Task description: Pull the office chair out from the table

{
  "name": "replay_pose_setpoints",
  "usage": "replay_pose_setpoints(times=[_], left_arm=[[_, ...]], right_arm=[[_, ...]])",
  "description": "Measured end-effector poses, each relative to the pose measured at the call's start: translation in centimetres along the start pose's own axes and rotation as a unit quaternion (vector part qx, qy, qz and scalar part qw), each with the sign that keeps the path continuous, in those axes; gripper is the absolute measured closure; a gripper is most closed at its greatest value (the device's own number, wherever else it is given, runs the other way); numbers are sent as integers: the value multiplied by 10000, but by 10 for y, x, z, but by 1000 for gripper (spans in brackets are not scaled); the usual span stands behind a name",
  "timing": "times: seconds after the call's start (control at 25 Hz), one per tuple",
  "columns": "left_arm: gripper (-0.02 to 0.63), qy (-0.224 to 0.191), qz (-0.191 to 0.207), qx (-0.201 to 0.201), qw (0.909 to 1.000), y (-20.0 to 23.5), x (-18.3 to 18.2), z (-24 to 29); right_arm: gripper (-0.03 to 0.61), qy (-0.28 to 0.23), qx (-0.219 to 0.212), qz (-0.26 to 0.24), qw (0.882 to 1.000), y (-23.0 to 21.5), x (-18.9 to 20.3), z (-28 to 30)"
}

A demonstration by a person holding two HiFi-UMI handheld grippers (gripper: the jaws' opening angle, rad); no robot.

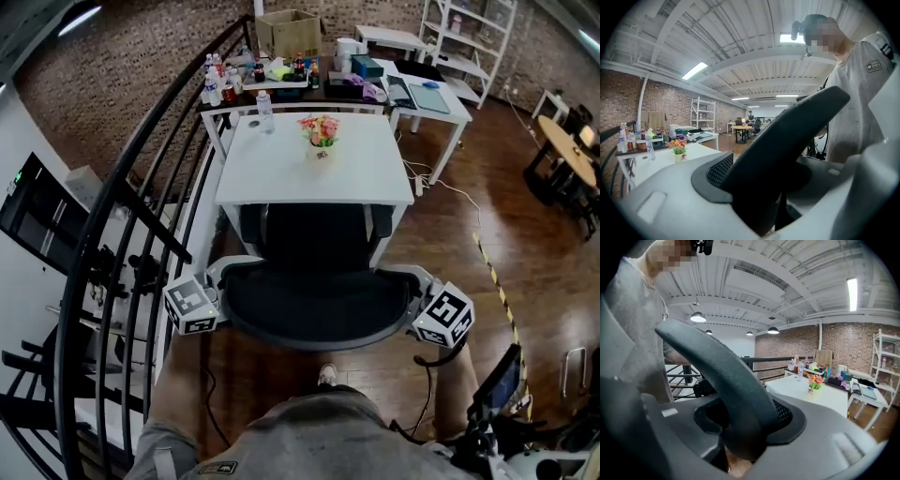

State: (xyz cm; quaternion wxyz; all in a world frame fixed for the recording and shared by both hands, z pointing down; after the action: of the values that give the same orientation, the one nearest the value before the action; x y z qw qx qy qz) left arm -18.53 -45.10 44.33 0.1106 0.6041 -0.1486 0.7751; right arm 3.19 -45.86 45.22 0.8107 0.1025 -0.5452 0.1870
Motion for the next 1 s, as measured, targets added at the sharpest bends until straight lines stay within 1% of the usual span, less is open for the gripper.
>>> replay_pose_setpoints(times=[0.16,0.32,0.52,1.0], left_arm=[[377,-100,59,51,9999,-18,-6,-8],[380,-99,106,137,9998,-39,-6,-20],[383,-98,139,163,9997,-55,-9,-26],[376,-141,124,231,9996,-119,-5,-62]], right_arm=[[376,42,49,60,10000,20,5,-7],[376,45,90,112,9999,44,10,-14],[374,31,135,189,9997,62,14,-21],[376,96,221,387,9990,141,27,-44]])
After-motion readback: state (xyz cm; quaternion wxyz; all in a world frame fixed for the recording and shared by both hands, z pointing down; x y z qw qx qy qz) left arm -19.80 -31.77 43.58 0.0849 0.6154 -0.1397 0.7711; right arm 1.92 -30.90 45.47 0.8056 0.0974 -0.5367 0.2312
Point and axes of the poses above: the fingertips, and each gripper's own axes: z forward along the fingers, y to its left, x out of its underside, the point moved 2 cm from there along -z, backward along the fingers, and after that the axes turned 6 degrees about z, right-handed, at the moved point
